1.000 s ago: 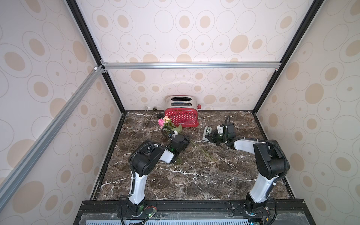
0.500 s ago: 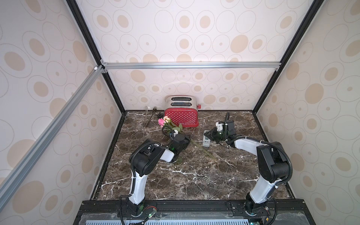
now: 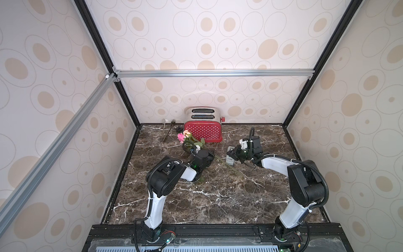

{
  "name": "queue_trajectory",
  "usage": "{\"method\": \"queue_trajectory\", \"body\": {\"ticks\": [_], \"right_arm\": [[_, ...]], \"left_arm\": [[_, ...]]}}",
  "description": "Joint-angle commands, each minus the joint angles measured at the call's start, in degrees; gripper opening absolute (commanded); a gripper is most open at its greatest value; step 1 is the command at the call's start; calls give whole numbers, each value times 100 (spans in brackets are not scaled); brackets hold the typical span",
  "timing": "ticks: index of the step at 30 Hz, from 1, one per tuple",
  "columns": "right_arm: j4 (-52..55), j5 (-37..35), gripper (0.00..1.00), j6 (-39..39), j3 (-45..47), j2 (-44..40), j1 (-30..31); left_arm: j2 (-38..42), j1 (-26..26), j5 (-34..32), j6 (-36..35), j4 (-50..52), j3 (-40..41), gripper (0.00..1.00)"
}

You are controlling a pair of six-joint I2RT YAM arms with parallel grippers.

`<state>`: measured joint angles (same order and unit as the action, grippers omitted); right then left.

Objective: Wrap bouquets with tape
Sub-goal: Stick the tape to the bouquet.

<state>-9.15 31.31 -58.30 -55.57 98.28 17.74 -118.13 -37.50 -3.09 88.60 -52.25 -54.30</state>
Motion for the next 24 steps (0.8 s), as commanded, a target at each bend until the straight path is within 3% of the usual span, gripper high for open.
{"method": "queue_trajectory", "body": {"ticks": [1, 24], "right_arm": [[-169, 173, 0, -173, 174, -338, 90], [-202, 532, 0, -78, 774, -485, 208]], "left_arm": [[-141, -164, -314, 290, -174, -153, 0], [-162, -594, -1137, 871, -505, 84, 0]]}}
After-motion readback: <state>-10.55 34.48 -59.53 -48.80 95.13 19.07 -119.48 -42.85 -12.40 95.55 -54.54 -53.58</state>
